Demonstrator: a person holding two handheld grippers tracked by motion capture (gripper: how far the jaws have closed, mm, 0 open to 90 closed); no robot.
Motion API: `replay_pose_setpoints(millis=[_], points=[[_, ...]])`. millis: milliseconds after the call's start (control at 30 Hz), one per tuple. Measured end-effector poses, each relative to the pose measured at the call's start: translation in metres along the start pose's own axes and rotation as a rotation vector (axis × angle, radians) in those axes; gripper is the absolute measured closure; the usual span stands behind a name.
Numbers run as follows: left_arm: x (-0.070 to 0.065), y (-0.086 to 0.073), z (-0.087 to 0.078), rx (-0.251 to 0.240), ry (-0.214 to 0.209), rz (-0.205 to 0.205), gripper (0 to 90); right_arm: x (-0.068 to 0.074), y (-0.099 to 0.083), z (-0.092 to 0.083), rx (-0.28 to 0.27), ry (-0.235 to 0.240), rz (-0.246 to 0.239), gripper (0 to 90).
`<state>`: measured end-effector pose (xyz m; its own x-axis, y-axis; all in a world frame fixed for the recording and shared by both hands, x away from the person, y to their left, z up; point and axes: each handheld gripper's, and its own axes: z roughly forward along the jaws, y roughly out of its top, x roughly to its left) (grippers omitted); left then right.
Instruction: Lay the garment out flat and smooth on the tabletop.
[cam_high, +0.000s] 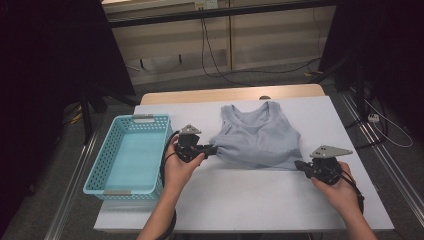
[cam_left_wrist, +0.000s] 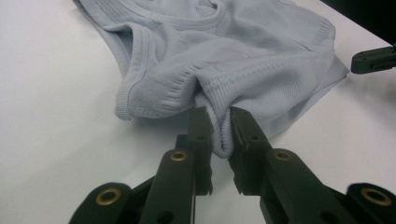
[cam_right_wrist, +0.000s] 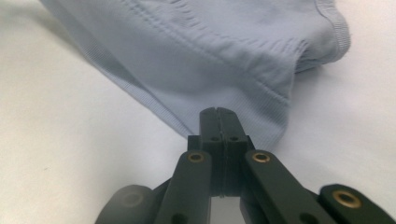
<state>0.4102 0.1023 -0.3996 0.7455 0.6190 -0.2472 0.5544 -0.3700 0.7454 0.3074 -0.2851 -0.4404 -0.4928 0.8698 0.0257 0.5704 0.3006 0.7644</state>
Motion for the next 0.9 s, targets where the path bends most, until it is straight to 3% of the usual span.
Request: replay_pose_setpoints(millis=[200, 400, 533, 633, 800, 900], points=[[-0.001, -0.002, 0.001, 0.009, -0.003, -0.001, 79.4, 0.012, 0.003, 0.011, -0.004, 0.044, -0.034, 90.0], [-0.001, -0.003, 0.0, 0.015, -0.011, -0.004, 79.3, 0.009, 0.001, 0.021, 0.008, -0.016, -0.004, 84.2], [-0.002, -0.006, 0.0, 0.026, -0.015, -0.008, 79.3, 0.007, 0.0, 0.024, 0.014, -0.021, 0.002, 78.7], [-0.003, -0.008, 0.0, 0.031, -0.012, -0.006, 79.3, 0.008, 0.0, 0.027, 0.015, -0.015, -0.002, 69.2], [-0.004, -0.01, 0.001, 0.042, -0.012, -0.006, 79.3, 0.01, 0.0, 0.03, 0.016, -0.026, -0.022, 69.7], [-0.005, -0.011, 0.003, 0.048, -0.008, -0.009, 79.2, 0.01, 0.0, 0.031, 0.015, -0.041, -0.021, 76.6]])
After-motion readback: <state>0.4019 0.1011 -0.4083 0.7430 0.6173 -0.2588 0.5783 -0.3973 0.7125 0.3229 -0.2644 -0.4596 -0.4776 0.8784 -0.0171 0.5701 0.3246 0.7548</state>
